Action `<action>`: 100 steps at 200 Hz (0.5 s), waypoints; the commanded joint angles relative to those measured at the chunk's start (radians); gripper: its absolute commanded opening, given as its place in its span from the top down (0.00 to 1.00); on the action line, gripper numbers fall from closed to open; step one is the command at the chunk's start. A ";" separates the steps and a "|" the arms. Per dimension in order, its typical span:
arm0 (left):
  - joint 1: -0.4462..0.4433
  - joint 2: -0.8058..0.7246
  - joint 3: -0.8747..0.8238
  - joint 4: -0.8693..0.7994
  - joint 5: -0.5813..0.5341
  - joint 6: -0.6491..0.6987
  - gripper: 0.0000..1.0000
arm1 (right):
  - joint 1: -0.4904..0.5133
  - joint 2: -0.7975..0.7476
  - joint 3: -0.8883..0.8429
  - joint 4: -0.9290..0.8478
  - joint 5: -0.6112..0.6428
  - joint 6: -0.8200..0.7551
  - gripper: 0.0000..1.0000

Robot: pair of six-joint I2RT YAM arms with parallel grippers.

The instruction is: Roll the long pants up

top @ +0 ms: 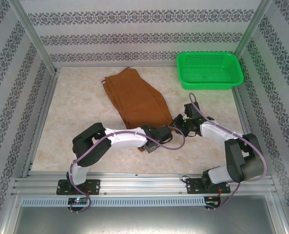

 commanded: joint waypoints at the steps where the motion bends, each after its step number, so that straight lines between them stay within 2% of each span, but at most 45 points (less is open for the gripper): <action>1: 0.043 -0.054 0.018 -0.070 0.238 0.007 1.00 | -0.026 0.011 0.066 -0.039 -0.012 -0.066 0.85; 11: 0.052 -0.080 0.038 -0.112 0.365 -0.004 1.00 | -0.039 0.007 0.095 -0.059 0.017 -0.098 0.56; 19: 0.058 -0.096 0.060 -0.143 0.460 -0.011 1.00 | -0.047 0.003 0.124 -0.093 0.056 -0.117 0.37; 30: 0.069 -0.111 0.094 -0.184 0.571 -0.023 1.00 | -0.055 -0.006 0.165 -0.139 0.106 -0.150 0.23; 35: 0.075 -0.112 0.107 -0.199 0.629 -0.026 1.00 | -0.055 -0.012 0.184 -0.162 0.130 -0.163 0.20; 59: 0.122 -0.101 0.160 -0.245 0.845 -0.052 1.00 | -0.055 -0.051 0.246 -0.229 0.198 -0.199 0.19; 79: 0.189 -0.056 0.185 -0.254 1.044 -0.088 0.96 | -0.056 -0.094 0.261 -0.262 0.211 -0.208 0.27; 89: 0.220 -0.024 0.195 -0.260 1.127 -0.098 0.95 | -0.057 -0.122 0.261 -0.284 0.233 -0.208 0.35; 100: 0.240 0.009 0.213 -0.280 1.185 -0.078 0.94 | -0.055 -0.164 0.250 -0.306 0.271 -0.204 0.53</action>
